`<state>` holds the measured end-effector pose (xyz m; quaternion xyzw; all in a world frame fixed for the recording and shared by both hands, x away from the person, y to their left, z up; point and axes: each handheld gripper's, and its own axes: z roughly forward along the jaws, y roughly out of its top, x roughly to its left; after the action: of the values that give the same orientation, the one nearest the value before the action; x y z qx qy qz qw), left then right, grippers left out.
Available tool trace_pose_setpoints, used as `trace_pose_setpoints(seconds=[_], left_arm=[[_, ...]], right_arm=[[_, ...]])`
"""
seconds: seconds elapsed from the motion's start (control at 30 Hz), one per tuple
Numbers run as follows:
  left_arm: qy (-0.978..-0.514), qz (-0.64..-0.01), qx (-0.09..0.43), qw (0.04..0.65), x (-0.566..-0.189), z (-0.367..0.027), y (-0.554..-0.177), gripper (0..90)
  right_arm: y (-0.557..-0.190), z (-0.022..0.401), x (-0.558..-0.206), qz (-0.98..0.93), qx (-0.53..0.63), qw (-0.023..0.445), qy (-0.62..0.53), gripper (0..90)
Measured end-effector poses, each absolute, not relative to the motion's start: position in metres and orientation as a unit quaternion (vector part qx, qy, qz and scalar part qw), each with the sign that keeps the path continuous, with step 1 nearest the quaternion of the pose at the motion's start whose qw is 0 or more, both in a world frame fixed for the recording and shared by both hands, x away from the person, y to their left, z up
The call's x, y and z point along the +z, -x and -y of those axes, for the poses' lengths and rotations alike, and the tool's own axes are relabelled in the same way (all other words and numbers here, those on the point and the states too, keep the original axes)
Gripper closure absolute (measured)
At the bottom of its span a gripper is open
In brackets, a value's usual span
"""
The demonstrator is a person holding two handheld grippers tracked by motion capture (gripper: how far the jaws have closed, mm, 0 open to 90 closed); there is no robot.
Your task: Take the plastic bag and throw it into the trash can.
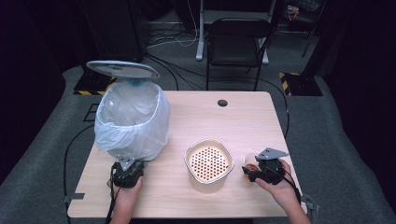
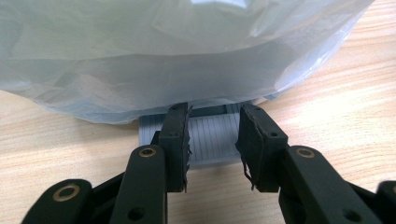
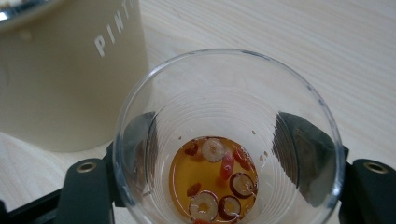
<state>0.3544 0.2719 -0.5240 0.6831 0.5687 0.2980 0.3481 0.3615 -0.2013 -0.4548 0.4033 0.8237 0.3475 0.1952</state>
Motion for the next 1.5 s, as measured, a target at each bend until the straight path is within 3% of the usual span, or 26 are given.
trace_pose_setpoints(seconds=[0.37,0.9,1.3,1.5], left_arm=[[-0.684,-0.568,0.298,0.348,-0.524,-0.272,-0.355,63.9],[-0.684,-0.567,0.298,0.348,-0.524,-0.272,-0.355,63.9],[-0.685,-0.566,0.298,0.348,-0.524,-0.273,-0.355,63.8],[-0.685,-0.566,0.297,0.349,-0.524,-0.273,-0.355,63.8]], right_arm=[[-0.397,0.196,-0.418,-0.846,0.349,0.221,-0.337,31.3],[-0.460,0.169,-0.392,-0.869,0.353,0.201,-0.285,34.2],[-0.482,0.152,-0.388,-0.876,0.357,0.204,-0.251,35.2],[-0.483,0.144,-0.380,-0.877,0.364,0.228,-0.216,35.7]])
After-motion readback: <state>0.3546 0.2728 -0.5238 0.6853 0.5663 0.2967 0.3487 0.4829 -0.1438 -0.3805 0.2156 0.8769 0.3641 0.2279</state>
